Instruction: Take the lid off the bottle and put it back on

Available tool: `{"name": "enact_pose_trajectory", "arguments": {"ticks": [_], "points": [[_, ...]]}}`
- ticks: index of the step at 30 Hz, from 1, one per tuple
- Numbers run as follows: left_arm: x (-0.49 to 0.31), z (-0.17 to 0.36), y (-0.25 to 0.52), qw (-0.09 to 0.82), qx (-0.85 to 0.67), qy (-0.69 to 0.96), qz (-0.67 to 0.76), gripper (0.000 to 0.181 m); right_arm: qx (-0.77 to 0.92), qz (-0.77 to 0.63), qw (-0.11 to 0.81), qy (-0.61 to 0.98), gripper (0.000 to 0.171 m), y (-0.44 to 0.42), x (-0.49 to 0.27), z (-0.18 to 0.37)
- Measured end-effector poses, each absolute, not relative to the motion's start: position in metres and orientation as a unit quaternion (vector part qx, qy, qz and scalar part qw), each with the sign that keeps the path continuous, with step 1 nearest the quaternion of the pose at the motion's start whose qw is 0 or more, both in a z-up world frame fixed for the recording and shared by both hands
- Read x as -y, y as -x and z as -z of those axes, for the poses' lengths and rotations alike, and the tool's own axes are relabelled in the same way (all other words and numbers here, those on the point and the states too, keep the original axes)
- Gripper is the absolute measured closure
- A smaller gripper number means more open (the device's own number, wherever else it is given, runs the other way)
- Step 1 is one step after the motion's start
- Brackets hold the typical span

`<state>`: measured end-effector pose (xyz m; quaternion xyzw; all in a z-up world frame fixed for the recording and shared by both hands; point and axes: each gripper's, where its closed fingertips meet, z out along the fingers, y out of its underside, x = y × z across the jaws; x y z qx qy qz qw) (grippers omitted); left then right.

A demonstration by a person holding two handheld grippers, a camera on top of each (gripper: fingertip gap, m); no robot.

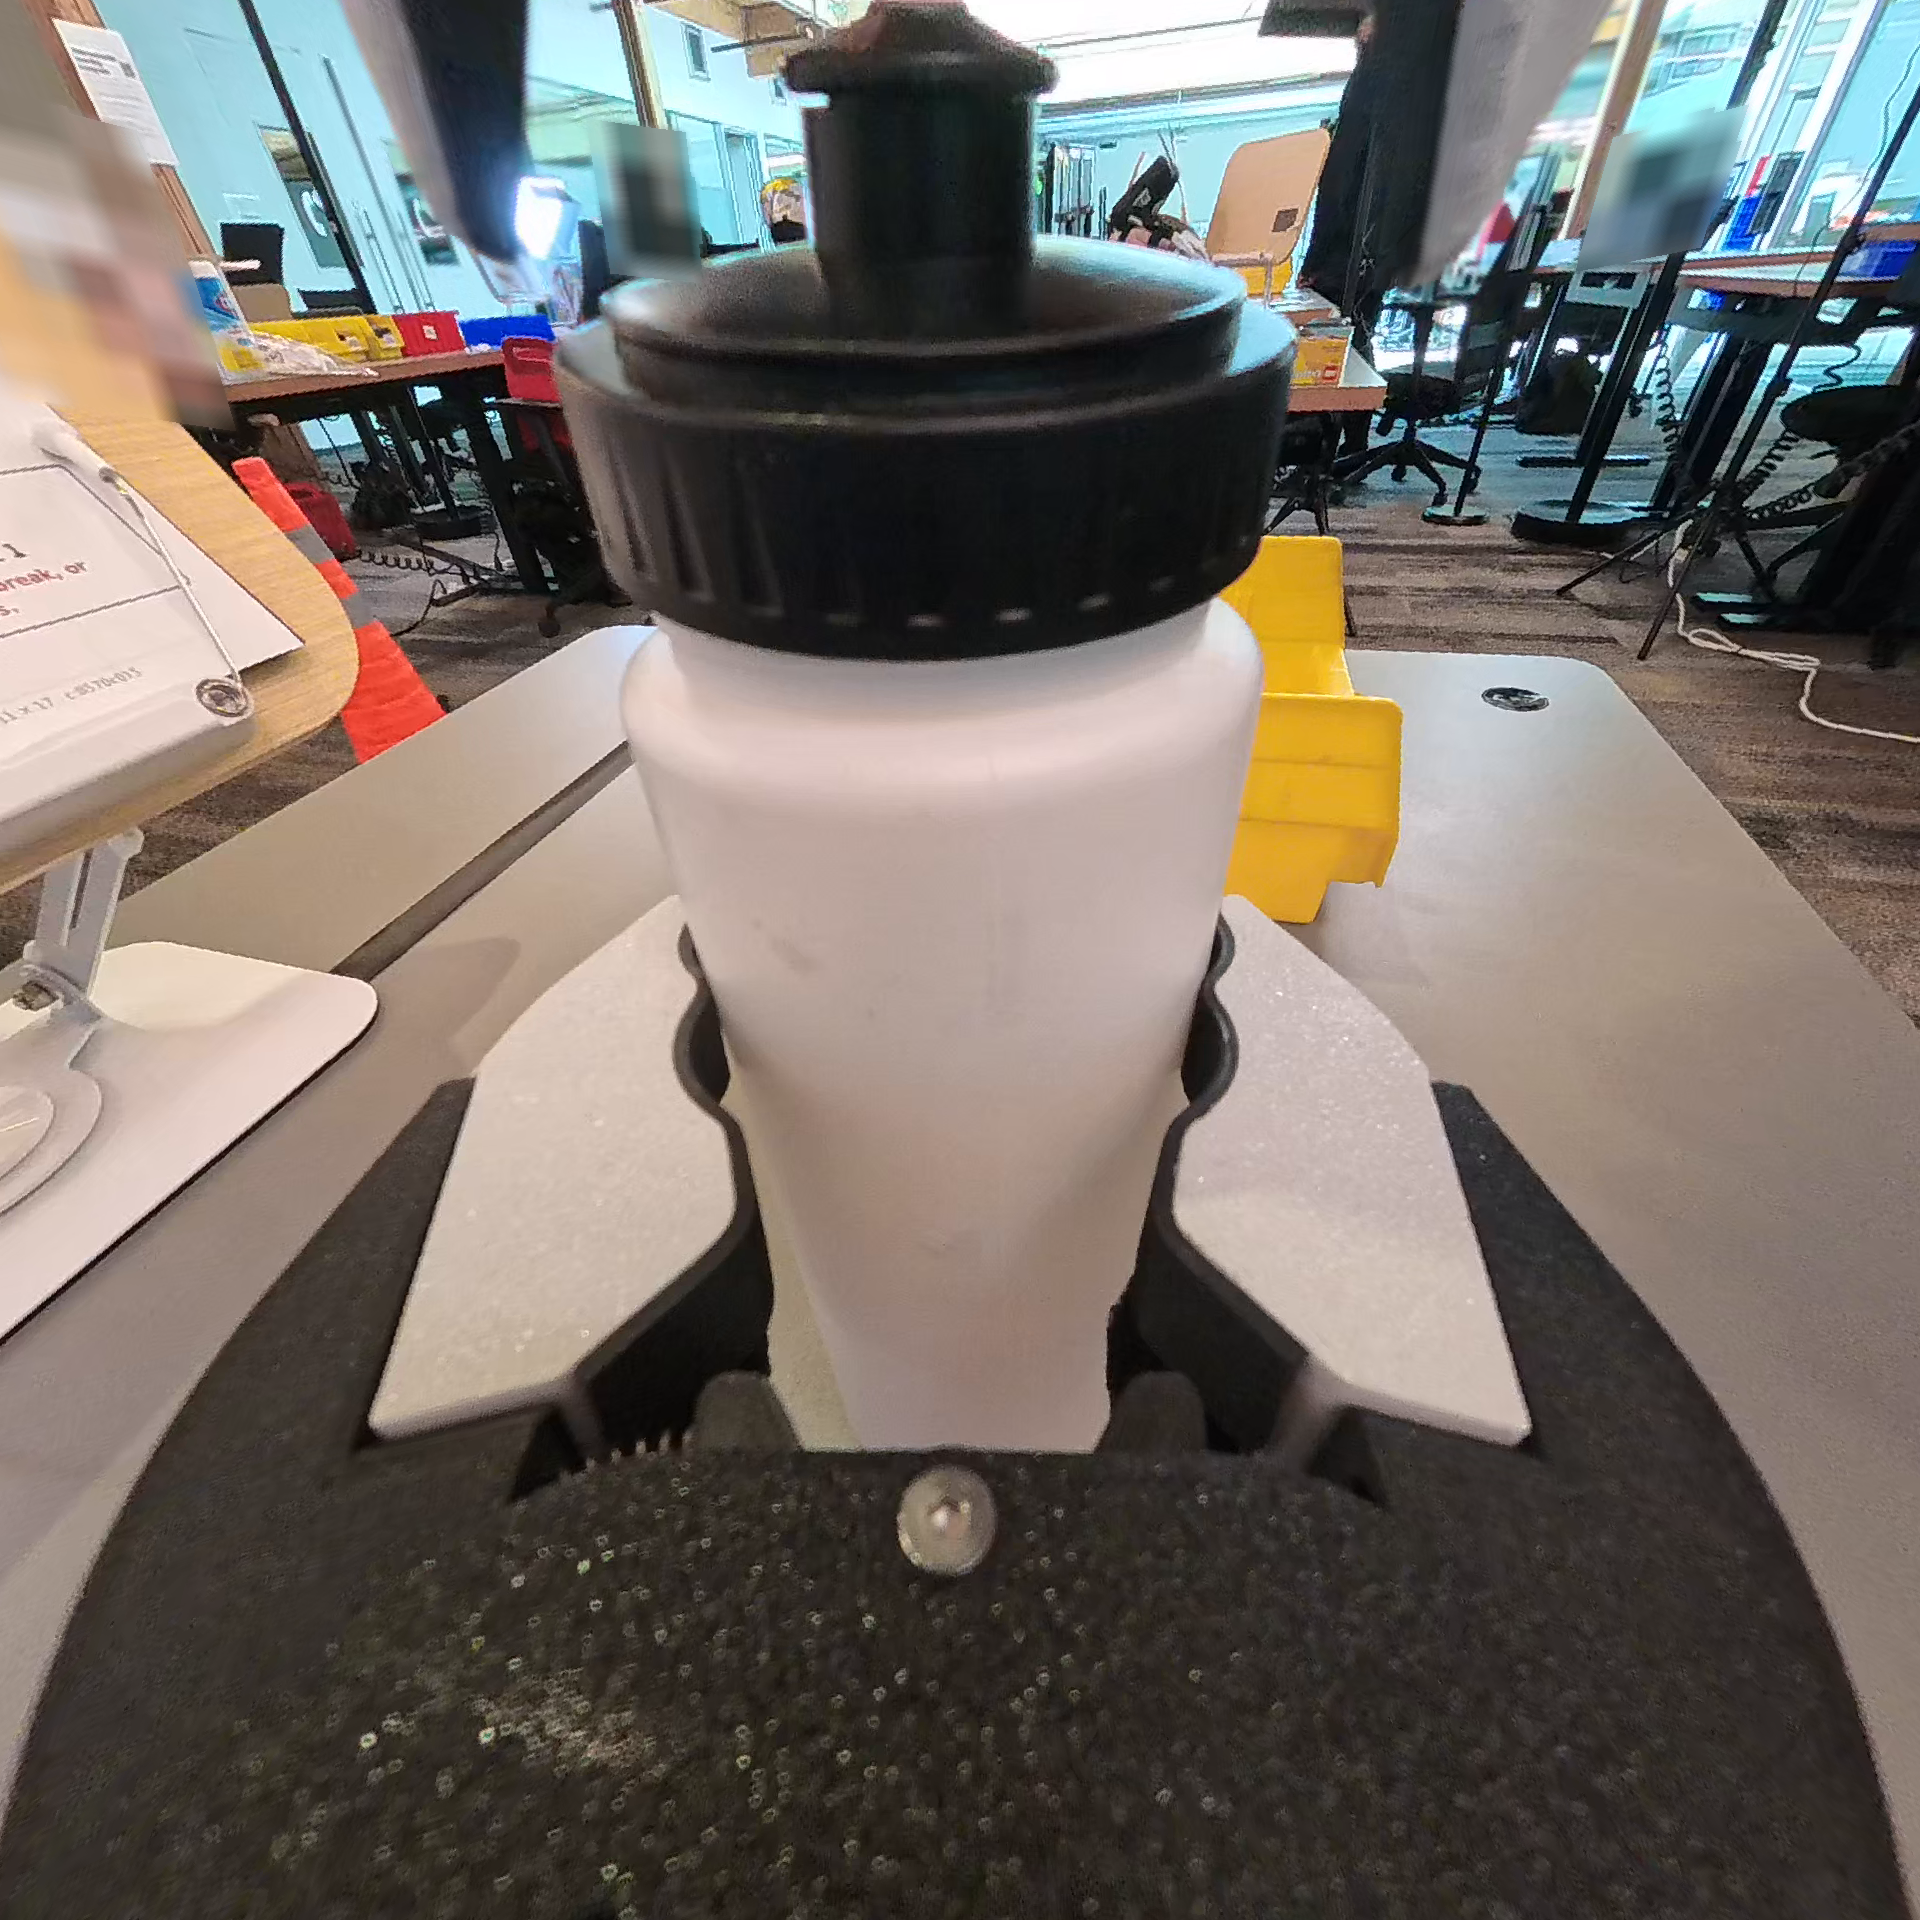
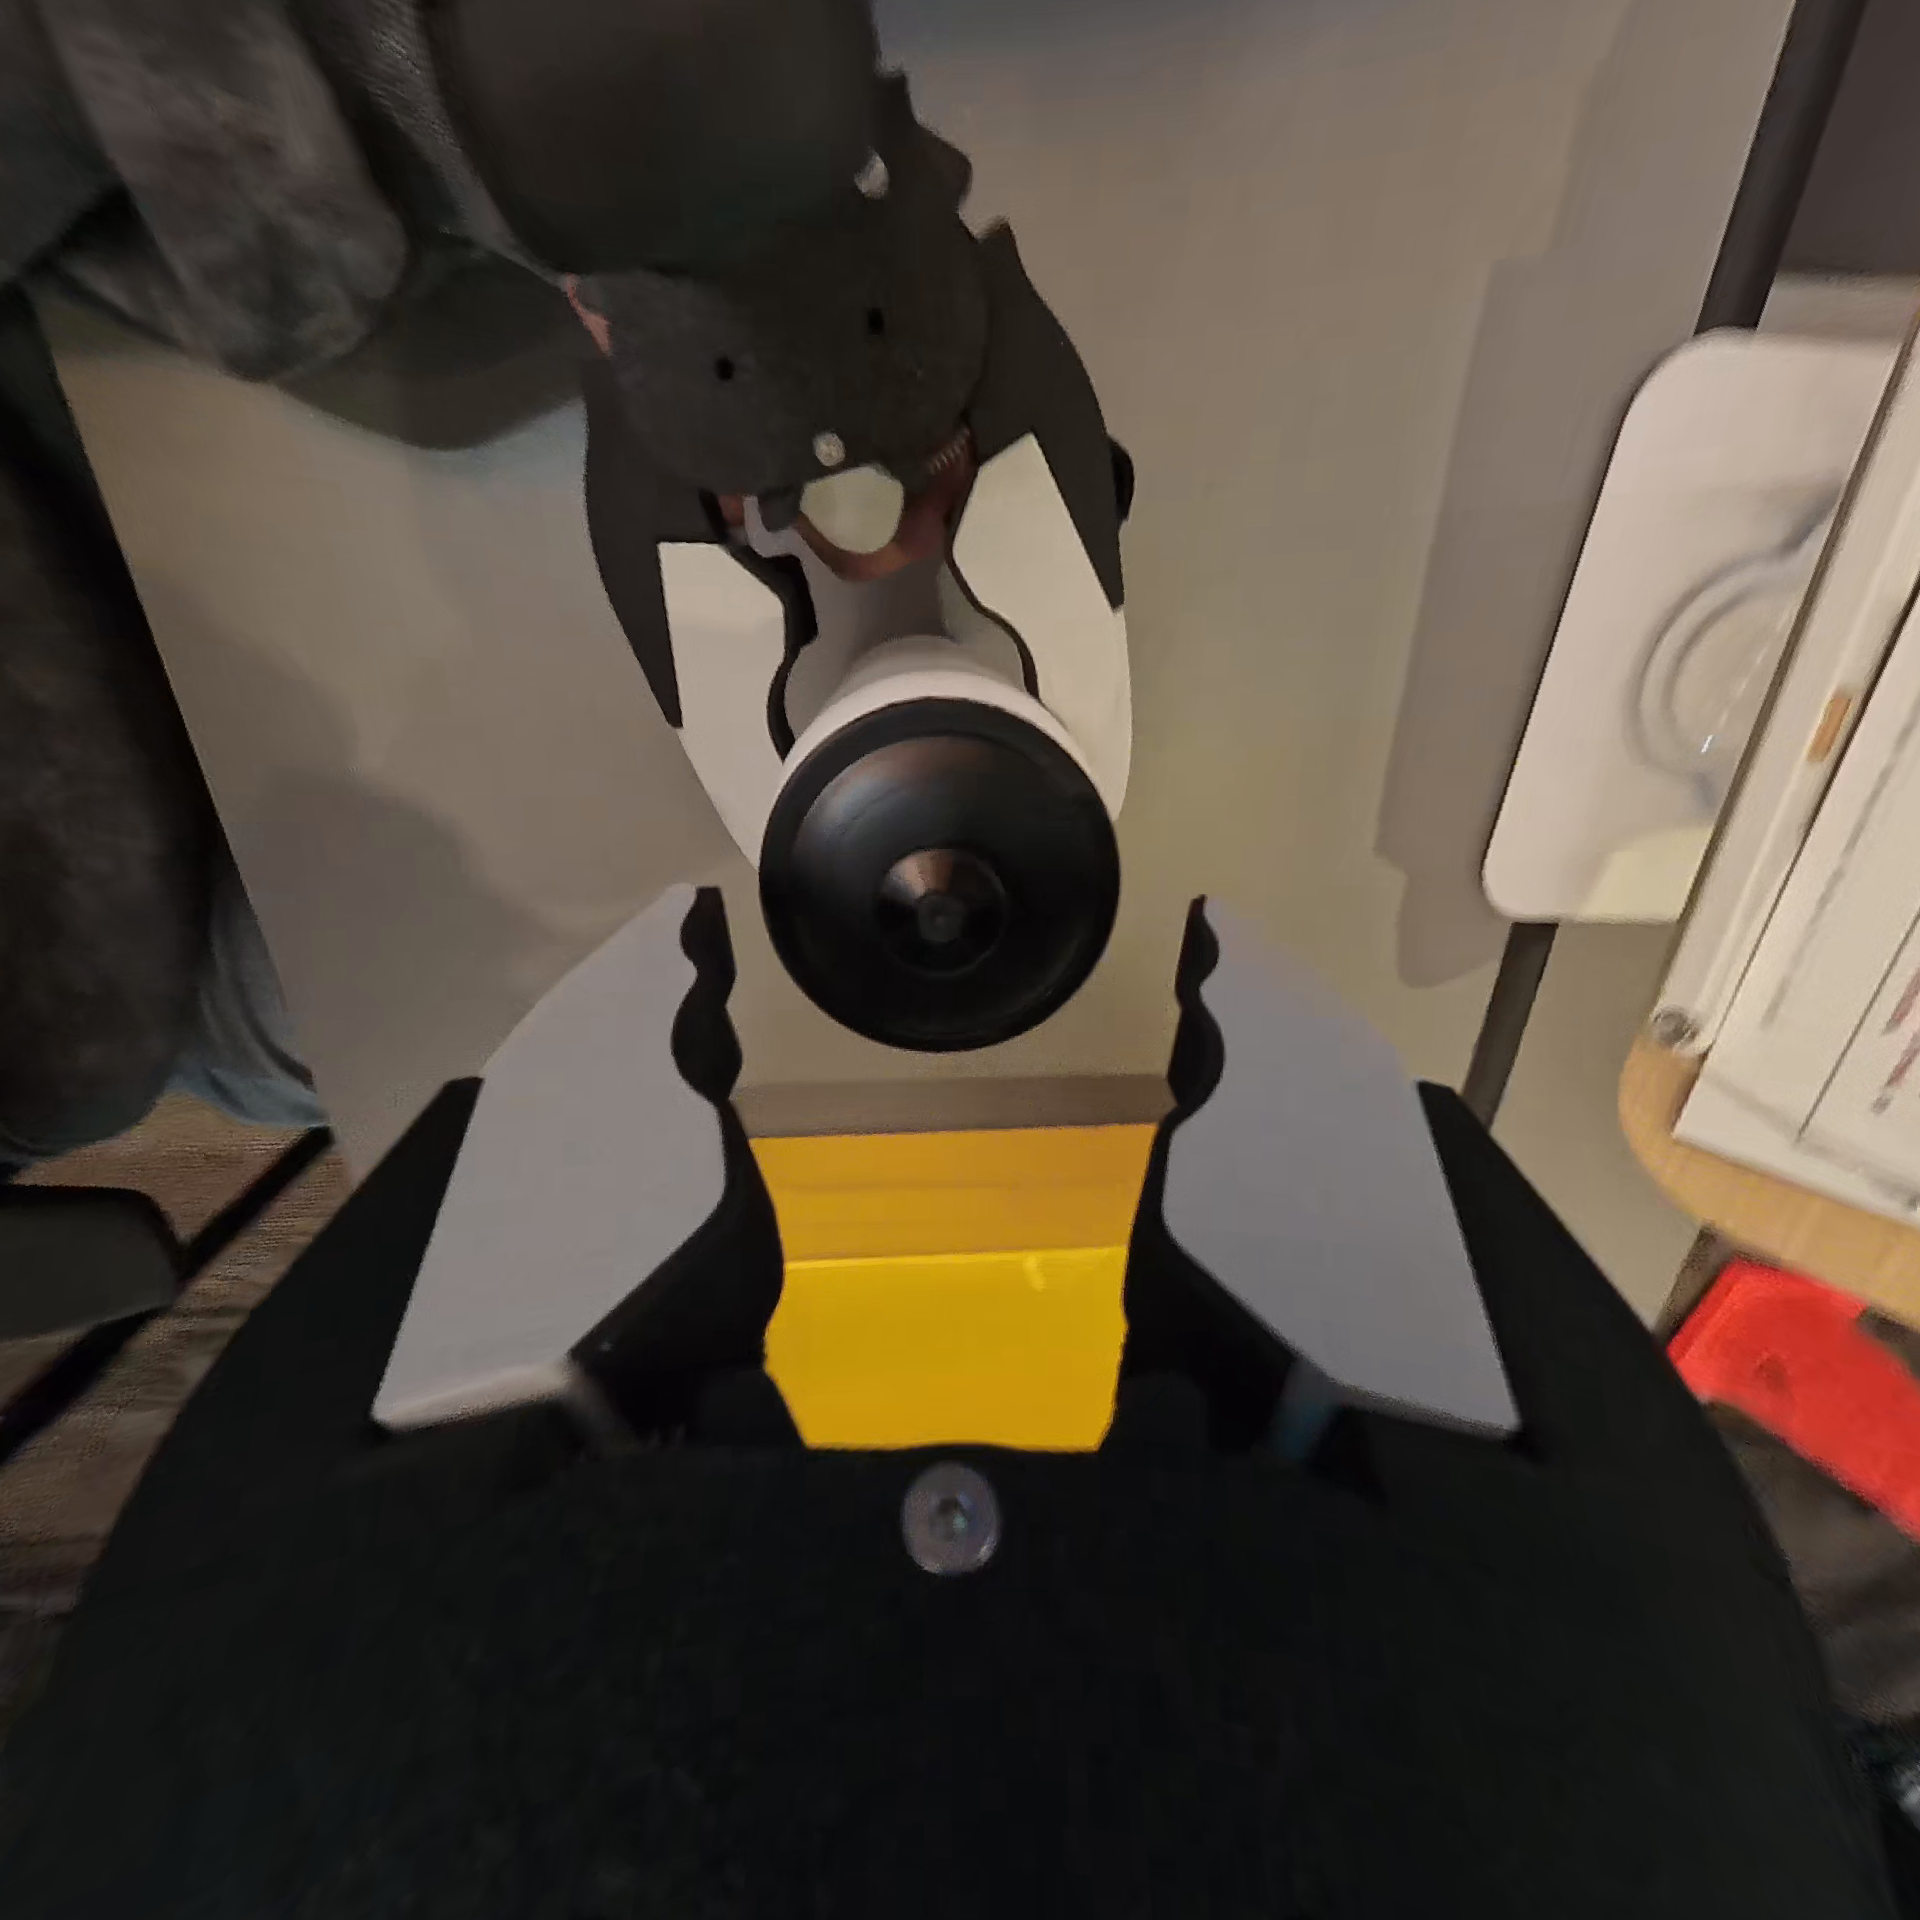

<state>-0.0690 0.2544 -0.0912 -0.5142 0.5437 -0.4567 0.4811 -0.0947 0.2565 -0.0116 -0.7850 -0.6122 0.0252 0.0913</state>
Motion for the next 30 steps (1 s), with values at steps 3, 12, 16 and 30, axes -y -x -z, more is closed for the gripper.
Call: {"name": "enact_pose_trajectory", "arguments": {"ticks": [3, 12, 16, 30], "points": [[-0.254, 0.091, 0.069, 0.48, -0.545, 0.513, 0.458, 0.094, 0.665, -0.042, 0.112, 0.737, 0.091, 0.1, -0.256, 0.017], [-0.255, 0.091, 0.069, 0.479, -0.544, 0.515, 0.458, 0.094, 0.625, -0.014, 0.016, 0.78, 0.097, 0.091, -0.254, 0.032], [-0.255, 0.091, 0.069, 0.479, -0.543, 0.517, 0.457, 0.094, 0.501, -0.009, 0.017, 0.865, 0.097, 0.092, -0.254, 0.031], [-0.254, 0.091, 0.069, 0.479, -0.543, 0.514, 0.459, 0.094, 0.585, 0.016, 0.098, 0.805, 0.085, 0.095, -0.267, 0.008]]}}
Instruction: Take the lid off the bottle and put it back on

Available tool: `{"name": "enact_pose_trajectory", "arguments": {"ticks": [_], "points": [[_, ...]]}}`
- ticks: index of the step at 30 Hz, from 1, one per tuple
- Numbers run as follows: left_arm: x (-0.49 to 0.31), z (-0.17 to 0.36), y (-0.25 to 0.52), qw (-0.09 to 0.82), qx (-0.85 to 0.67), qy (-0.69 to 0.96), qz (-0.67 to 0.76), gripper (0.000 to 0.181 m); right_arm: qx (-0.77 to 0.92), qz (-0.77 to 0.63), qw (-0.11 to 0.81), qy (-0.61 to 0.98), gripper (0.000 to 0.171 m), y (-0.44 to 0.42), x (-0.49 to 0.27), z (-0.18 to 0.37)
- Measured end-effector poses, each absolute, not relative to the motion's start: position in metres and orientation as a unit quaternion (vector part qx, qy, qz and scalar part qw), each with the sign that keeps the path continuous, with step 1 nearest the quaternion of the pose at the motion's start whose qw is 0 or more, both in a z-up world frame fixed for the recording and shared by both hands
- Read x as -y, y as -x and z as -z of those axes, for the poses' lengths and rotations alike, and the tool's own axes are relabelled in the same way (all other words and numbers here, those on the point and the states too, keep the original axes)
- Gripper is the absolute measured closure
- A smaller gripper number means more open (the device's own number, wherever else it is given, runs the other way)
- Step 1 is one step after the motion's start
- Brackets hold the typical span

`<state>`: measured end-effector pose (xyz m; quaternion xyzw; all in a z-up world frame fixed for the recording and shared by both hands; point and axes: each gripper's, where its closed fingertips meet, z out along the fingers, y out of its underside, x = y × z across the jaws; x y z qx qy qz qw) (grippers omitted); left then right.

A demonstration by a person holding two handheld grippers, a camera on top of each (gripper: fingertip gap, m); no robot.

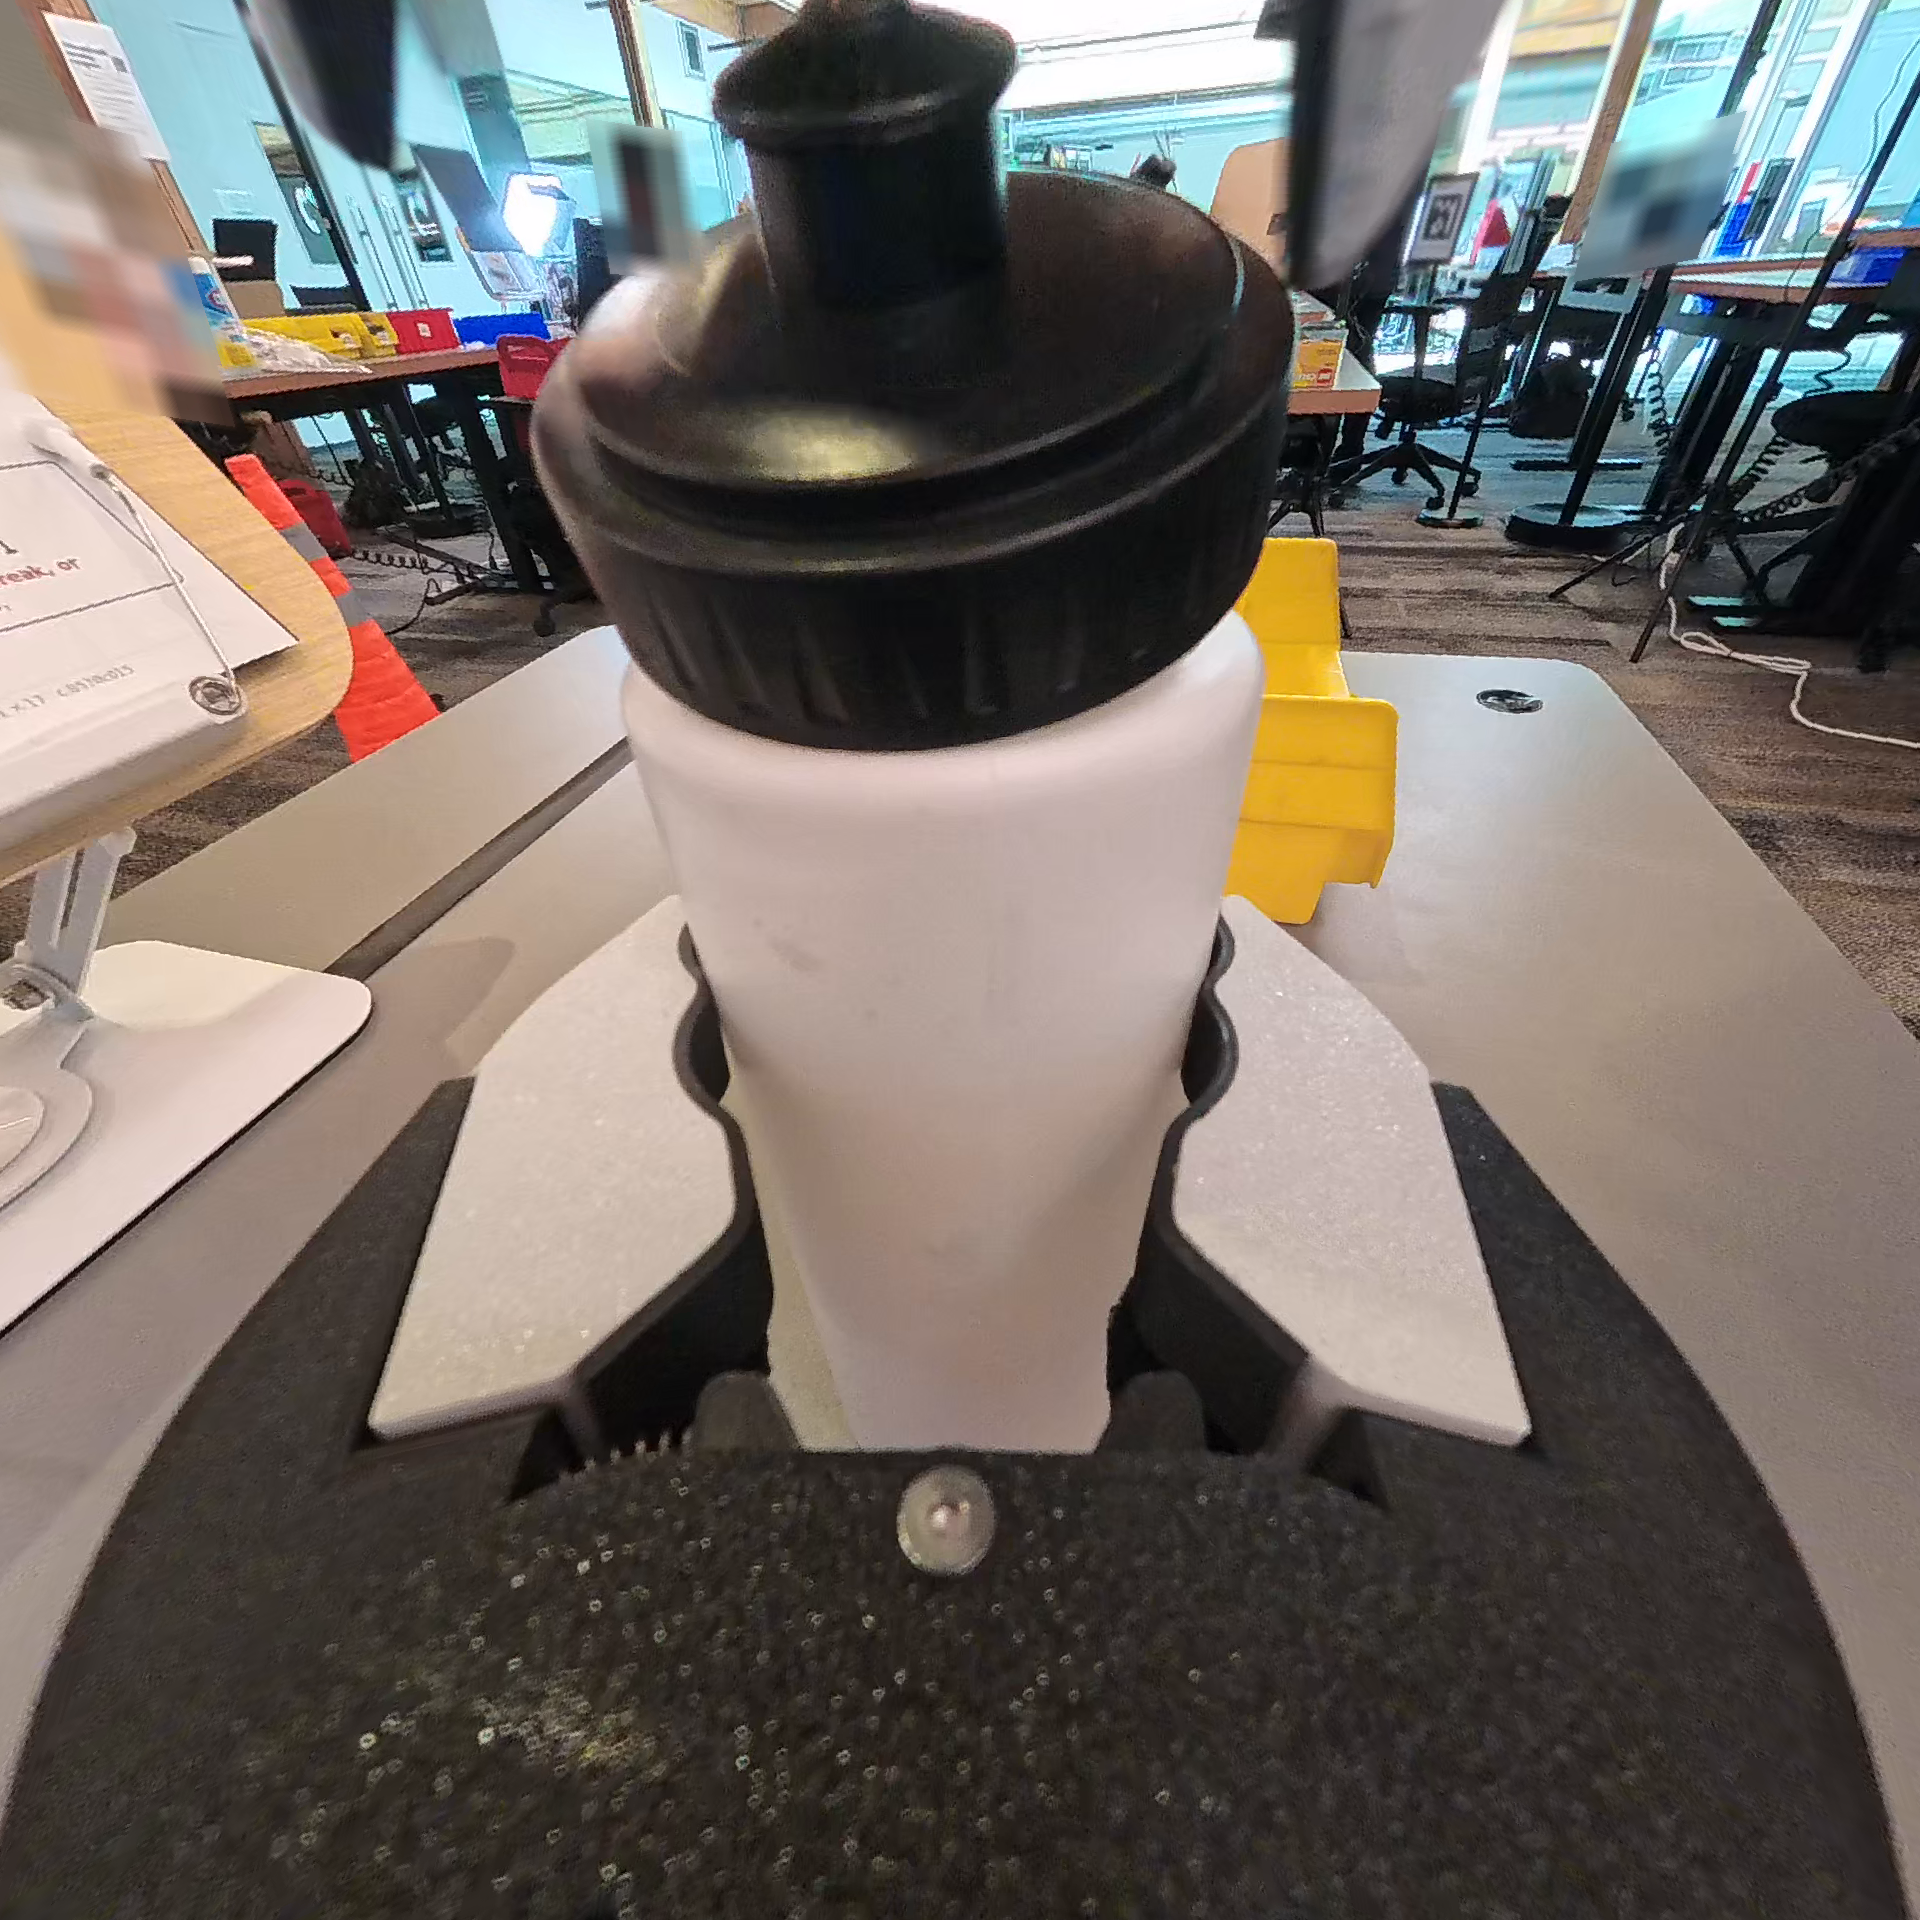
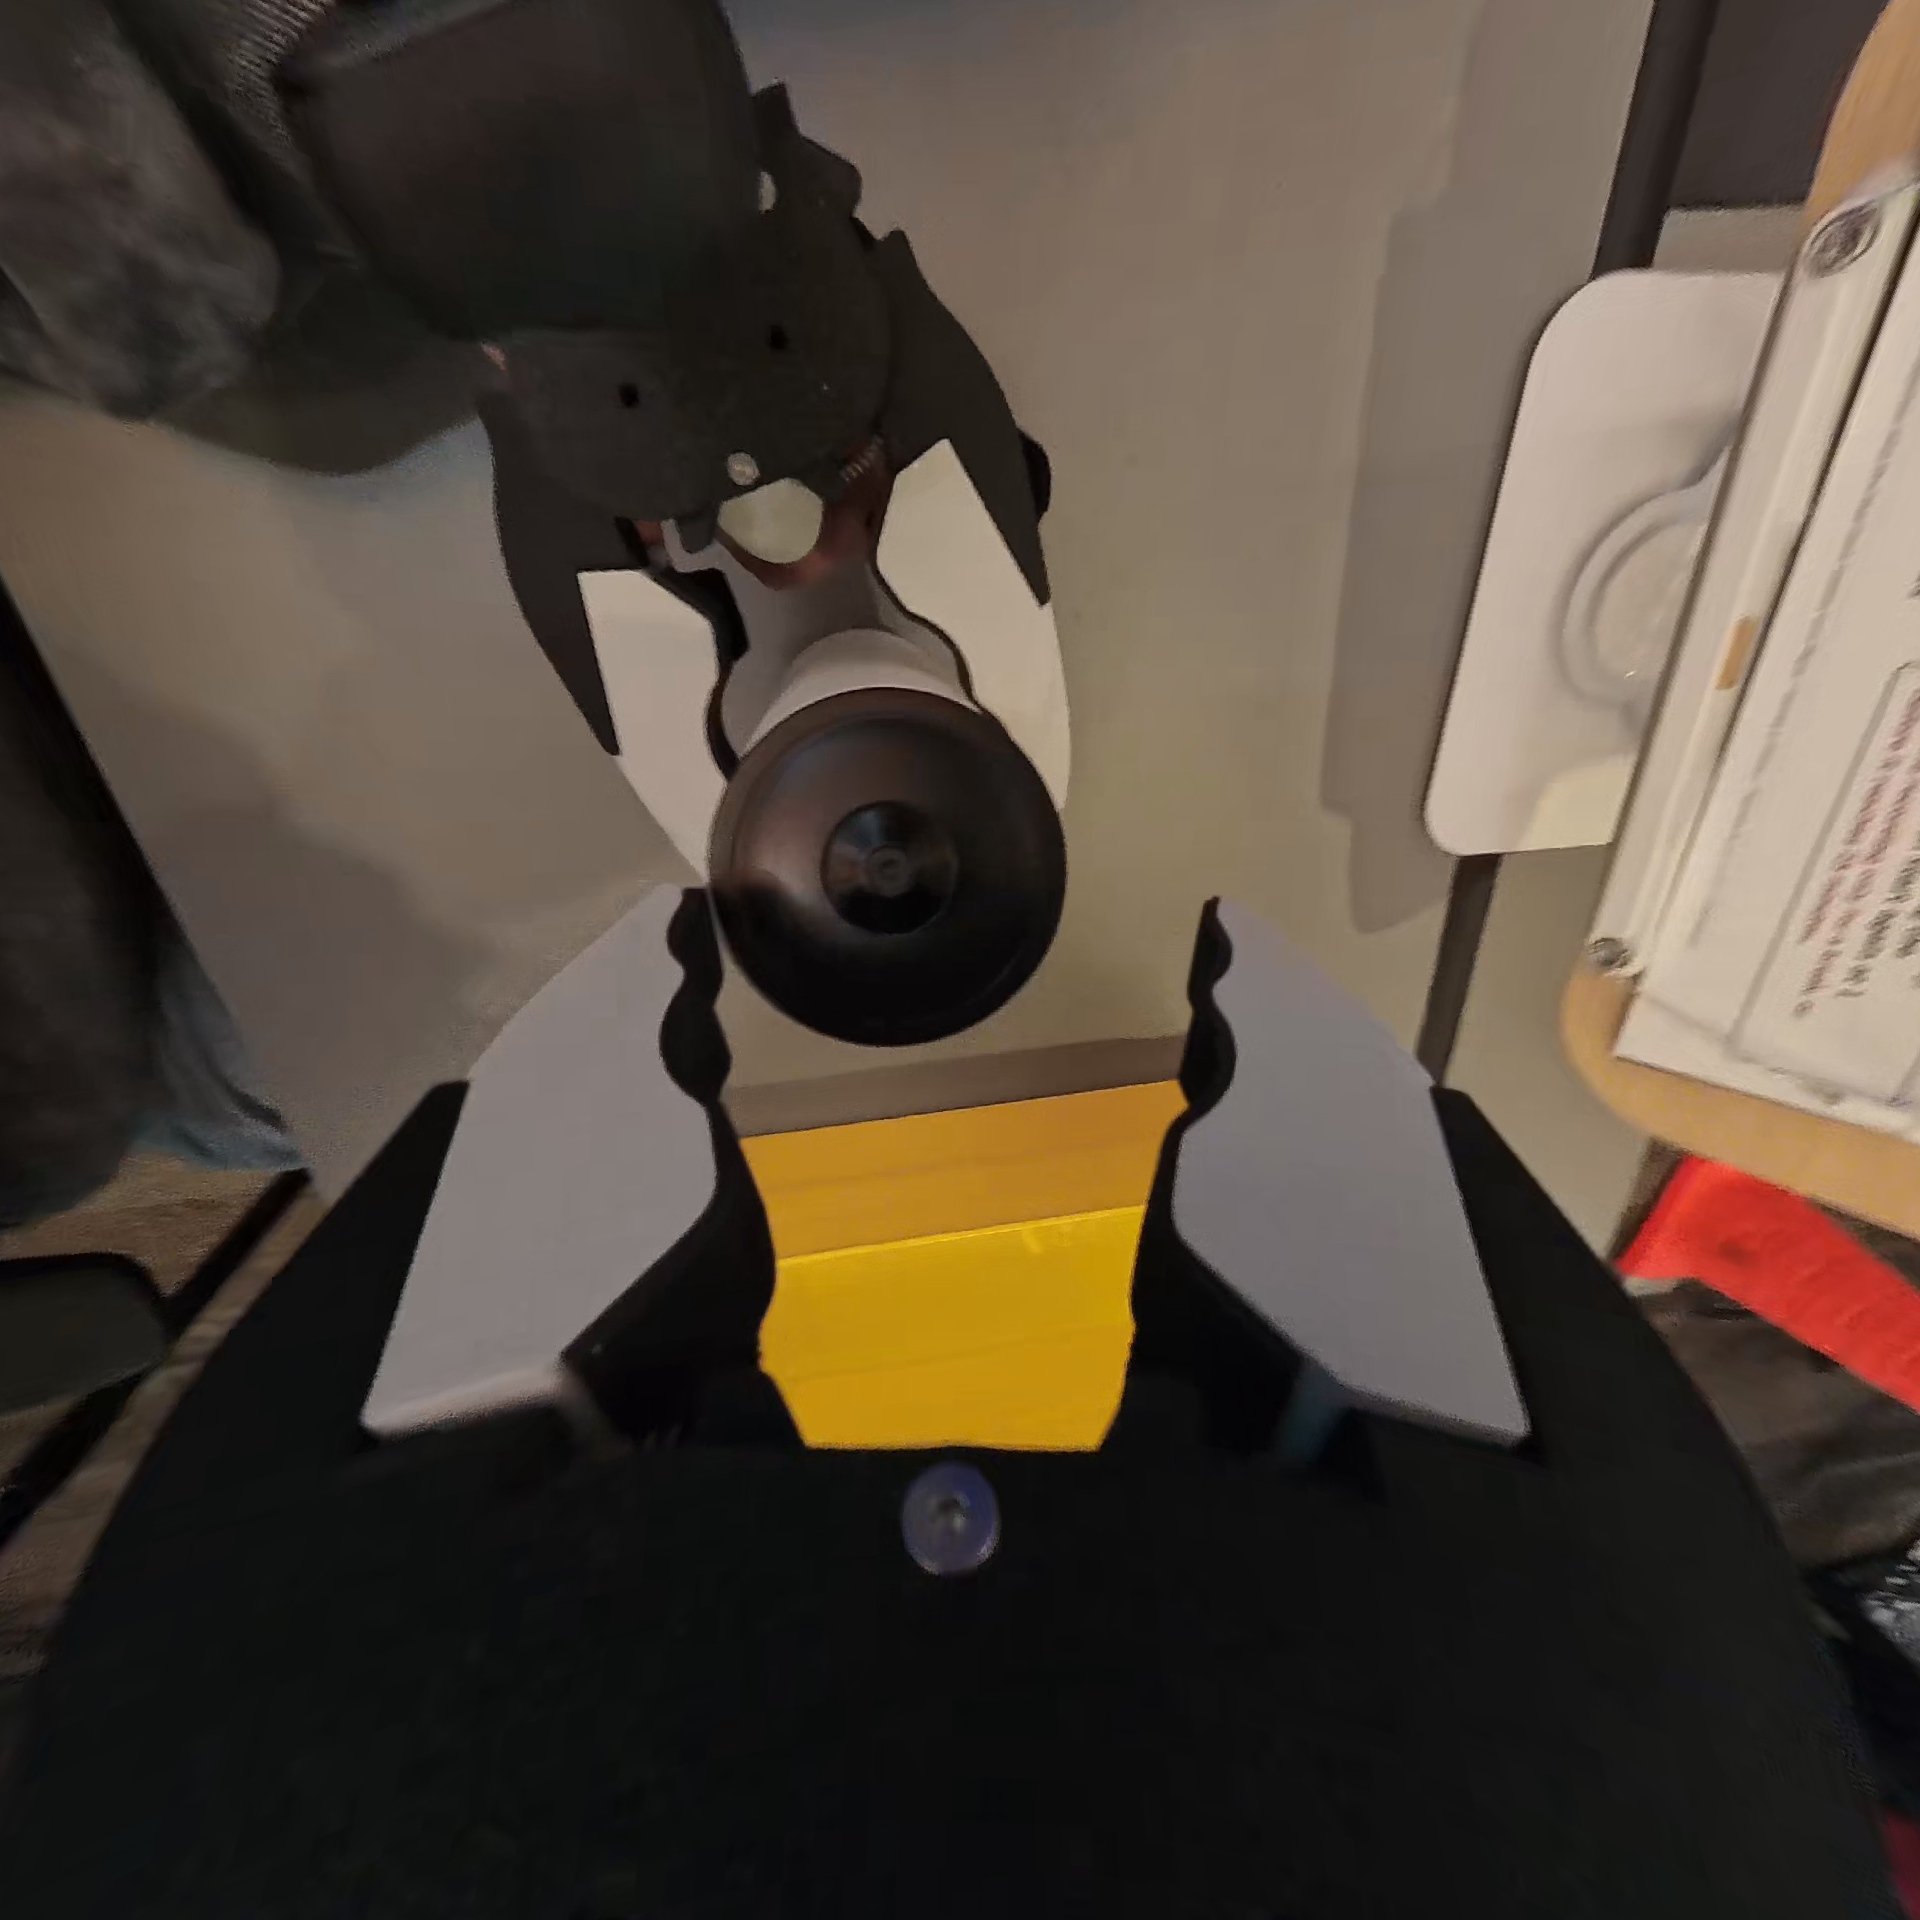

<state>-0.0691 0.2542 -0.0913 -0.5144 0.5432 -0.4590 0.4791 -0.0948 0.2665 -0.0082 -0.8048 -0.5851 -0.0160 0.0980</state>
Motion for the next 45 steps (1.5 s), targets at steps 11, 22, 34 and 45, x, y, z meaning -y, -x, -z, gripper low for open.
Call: {"name": "enact_pose_trajectory", "arguments": {"ticks": [11, 22, 34, 45], "points": [[-0.254, 0.091, 0.069, 0.479, -0.543, 0.515, 0.459, 0.094, 0.61, -0.018, 0.006, 0.792, 0.108, 0.102, -0.256, 0.021], [-0.255, 0.091, 0.069, 0.478, -0.542, 0.516, 0.459, 0.094, 0.634, 0.012, 0.049, 0.772, 0.103, 0.102, -0.255, 0.016], [-0.255, 0.091, 0.069, 0.479, -0.54, 0.516, 0.461, 0.094, 0.651, 0.045, 0.046, 0.756, 0.102, 0.098, -0.255, 0.019], [-0.255, 0.091, 0.069, 0.478, -0.541, 0.515, 0.462, 0.094, 0.625, -0.059, 0.074, 0.775, 0.103, 0.094, -0.255, 0.019]]}}
